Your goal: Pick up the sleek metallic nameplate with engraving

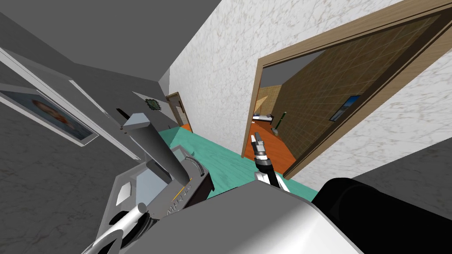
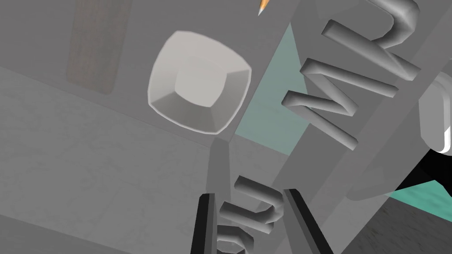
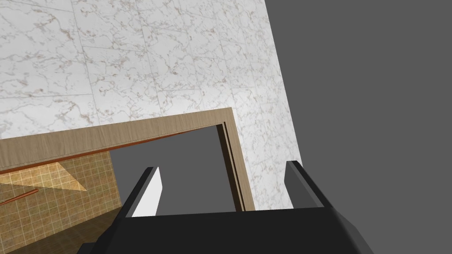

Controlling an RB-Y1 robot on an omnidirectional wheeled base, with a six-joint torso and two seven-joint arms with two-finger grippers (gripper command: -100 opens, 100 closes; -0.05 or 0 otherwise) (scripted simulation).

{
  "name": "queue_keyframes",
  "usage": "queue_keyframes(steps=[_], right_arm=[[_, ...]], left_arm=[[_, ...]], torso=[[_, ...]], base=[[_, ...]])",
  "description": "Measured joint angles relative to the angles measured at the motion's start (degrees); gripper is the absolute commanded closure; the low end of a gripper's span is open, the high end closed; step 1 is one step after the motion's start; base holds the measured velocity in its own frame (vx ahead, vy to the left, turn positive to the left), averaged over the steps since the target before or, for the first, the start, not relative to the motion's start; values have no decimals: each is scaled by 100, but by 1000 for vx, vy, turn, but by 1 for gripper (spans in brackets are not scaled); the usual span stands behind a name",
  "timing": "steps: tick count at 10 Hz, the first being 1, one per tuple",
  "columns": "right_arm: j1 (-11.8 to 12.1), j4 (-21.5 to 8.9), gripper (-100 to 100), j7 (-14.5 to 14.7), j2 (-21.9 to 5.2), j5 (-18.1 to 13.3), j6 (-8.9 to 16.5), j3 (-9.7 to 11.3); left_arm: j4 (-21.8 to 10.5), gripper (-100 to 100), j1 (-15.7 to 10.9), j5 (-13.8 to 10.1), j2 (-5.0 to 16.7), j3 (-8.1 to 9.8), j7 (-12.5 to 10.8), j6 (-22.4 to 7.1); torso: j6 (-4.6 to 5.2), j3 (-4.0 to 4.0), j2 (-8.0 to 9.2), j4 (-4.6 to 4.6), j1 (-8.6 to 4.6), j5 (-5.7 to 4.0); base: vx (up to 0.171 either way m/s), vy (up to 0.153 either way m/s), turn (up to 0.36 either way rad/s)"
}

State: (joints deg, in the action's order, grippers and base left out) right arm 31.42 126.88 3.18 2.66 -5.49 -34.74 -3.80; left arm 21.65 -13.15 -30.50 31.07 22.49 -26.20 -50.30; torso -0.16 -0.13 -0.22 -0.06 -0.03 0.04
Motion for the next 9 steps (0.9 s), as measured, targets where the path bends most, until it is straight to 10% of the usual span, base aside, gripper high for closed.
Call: queue_keyframes(steps=[2, 3, 4, 8, 9], right_arm=[[0, 0, 0, 0, 0, 0, 0, 0], [0, 0, 0, 0, 0, 0, 0, 0], [0, 0, 0, 0, 0, 0, 0, 0], [0, 0, 0, 0, 0, 0, 0, 0], [0, 0, 0, 0, 0, 0, 0, 0]], left_arm=[[-1, 100, 0, -1, -2, 0, 0, -6], [-1, 0, 0, -1, -2, 0, 0, -5], [-1, 100, 0, -1, -1, 0, 0, -5], [41, 100, -64, -35, 179, 7, -29, -245], [29, 0, -68, -37, 181, 7, -20, -235]], torso=[[0, -2, -4, -1, 9, 2], [0, -3, -4, -1, 10, 2], [0, -3, -4, -1, 10, 3], [-1, -3, -4, -1, 10, 3], [0, -3, -4, -1, 10, 3]], base=[[0, 0, 0], [0, 0, 0], [5, 12, -1], [-2, 1, -4], [0, 0, 0]])
